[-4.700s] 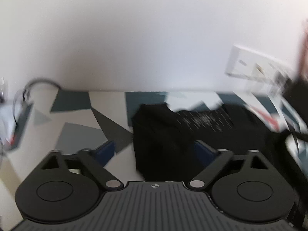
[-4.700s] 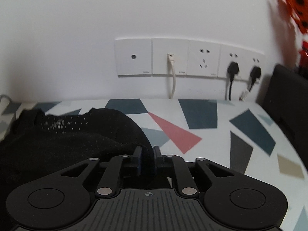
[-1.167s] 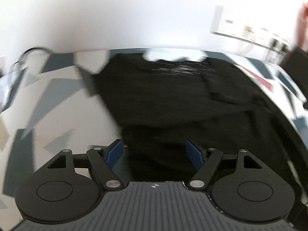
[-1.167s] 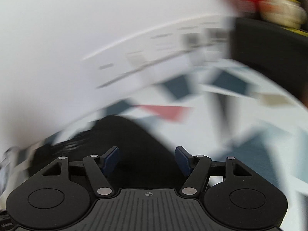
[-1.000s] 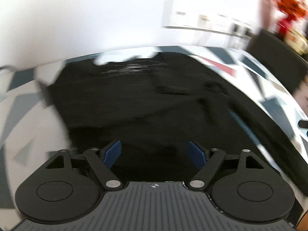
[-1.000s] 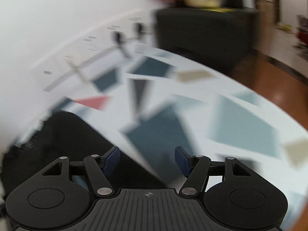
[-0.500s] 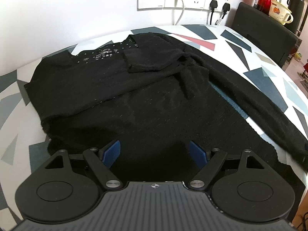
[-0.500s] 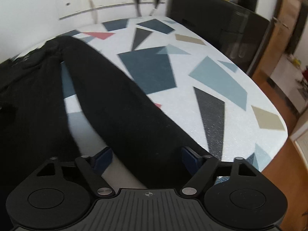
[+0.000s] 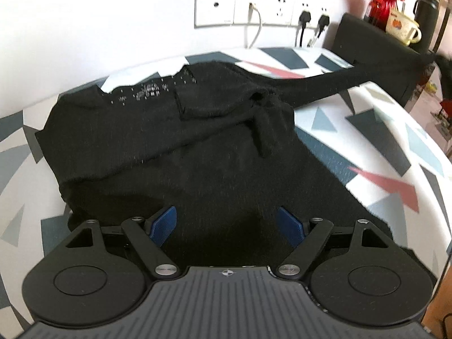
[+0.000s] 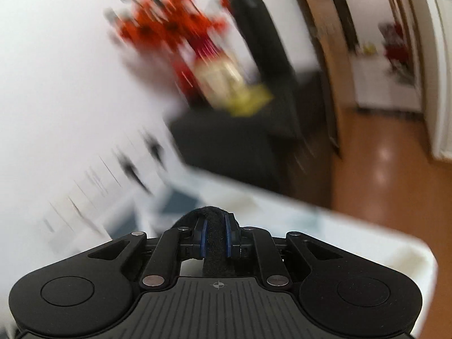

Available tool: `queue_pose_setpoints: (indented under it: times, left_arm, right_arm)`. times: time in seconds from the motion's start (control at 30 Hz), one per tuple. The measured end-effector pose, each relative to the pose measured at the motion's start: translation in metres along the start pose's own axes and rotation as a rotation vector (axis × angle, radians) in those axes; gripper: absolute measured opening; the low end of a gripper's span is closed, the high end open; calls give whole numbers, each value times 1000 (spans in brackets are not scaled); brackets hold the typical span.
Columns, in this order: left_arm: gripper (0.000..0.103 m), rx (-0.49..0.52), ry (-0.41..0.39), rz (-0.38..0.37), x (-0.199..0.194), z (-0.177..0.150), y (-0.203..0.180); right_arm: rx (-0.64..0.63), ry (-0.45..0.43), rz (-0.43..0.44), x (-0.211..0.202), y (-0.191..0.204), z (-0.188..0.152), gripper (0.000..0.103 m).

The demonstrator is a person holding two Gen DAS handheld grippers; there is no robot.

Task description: Fold clothes

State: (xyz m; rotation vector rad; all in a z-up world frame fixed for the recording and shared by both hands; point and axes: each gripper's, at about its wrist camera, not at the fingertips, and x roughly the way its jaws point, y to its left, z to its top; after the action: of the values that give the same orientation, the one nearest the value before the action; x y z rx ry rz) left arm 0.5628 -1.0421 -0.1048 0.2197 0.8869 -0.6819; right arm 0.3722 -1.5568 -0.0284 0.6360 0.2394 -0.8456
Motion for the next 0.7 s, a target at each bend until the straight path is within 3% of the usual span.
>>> queue_pose_setpoints:
  times: [0.13, 0.27, 0.37, 0.47, 0.7]
  left_arm:
    - [81, -95, -26, 17, -10, 0, 22]
    - [81, -206, -55, 63, -23, -9, 56]
    - [81, -284, -67, 121, -33, -20, 82]
    - [81, -386, -62, 164, -45, -33, 109]
    - [81, -520, -63, 269, -68, -65, 149]
  right_arm:
    - [-73, -22, 145, 14, 54, 16, 11]
    - [-147, 46, 331, 25, 114, 1, 11]
    - [-242, 120, 487, 32, 169, -28, 11]
    - [-339, 247, 633, 42, 222, -66, 11]
    - [-563, 474, 843, 36, 311, -183, 12]
